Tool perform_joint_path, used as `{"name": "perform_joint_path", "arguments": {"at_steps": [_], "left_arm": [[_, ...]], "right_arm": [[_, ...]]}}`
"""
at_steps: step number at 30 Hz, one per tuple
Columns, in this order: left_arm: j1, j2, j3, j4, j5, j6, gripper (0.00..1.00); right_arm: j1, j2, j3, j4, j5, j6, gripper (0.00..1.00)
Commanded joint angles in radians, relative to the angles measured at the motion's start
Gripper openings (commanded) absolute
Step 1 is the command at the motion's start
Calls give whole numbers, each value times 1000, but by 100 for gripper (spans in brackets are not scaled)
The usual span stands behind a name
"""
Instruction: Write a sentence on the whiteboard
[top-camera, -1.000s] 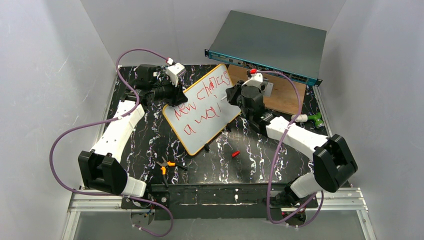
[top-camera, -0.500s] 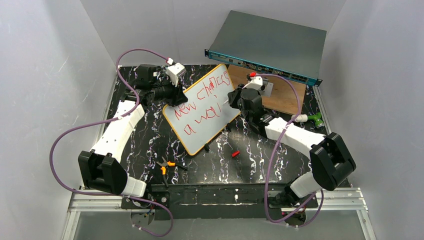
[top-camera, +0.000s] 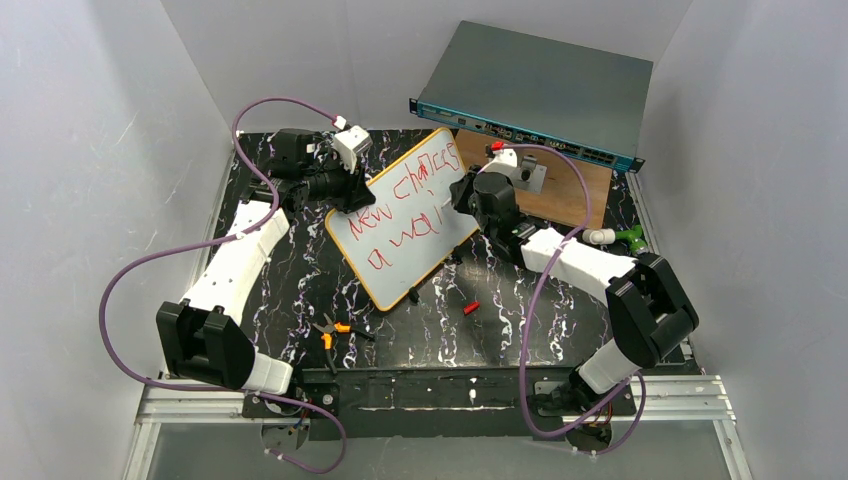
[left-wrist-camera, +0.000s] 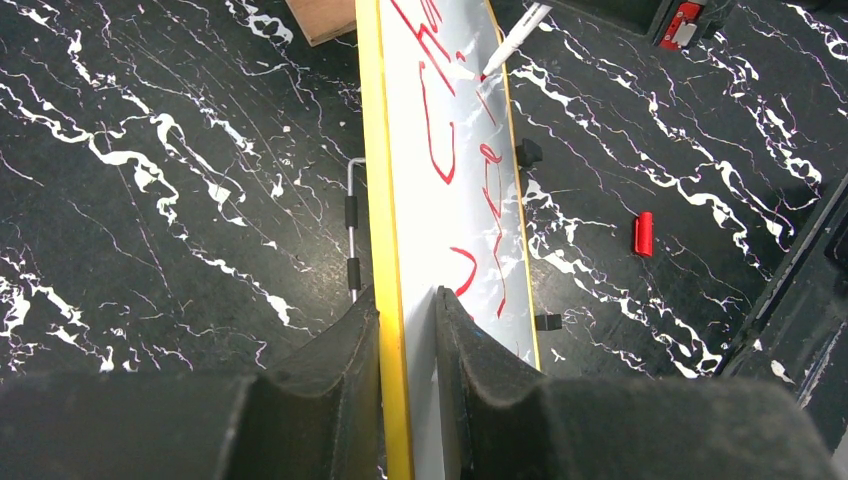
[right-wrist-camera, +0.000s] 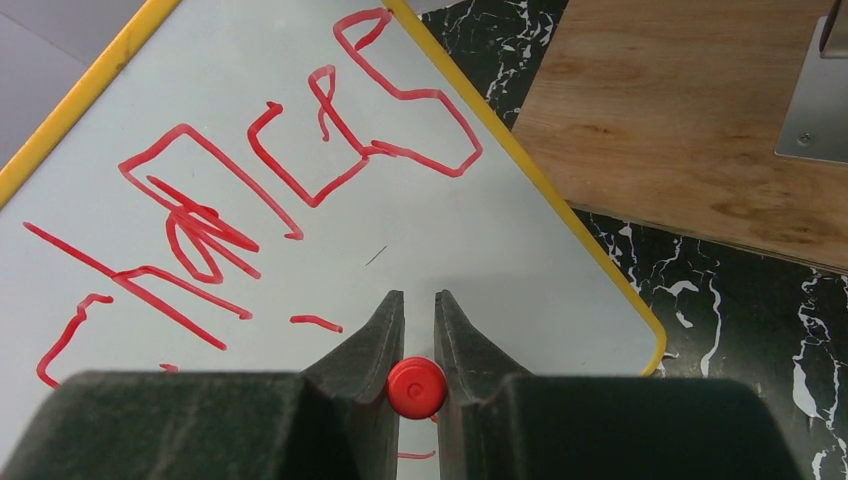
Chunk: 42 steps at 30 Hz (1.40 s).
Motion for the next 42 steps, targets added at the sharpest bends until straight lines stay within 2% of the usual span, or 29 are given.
{"name": "perform_joint_path", "arguments": {"at_steps": [1, 15, 28, 42], "left_arm": [[-9, -2, -8, -42, -45, 95, 0], [-10, 6, -6, -43, -43, 97, 0], [-10, 12, -8, -35, -44, 97, 0], [-10, 19, 9, -36, -40, 92, 0]], "right_arm": [[-14, 18, 47, 37, 9, 12, 1], [-79, 32, 91, 4, 14, 16, 1], [-81, -84, 63, -25, -20, 25, 1], [-70, -9, 142, 10, -62, 46, 1]]}}
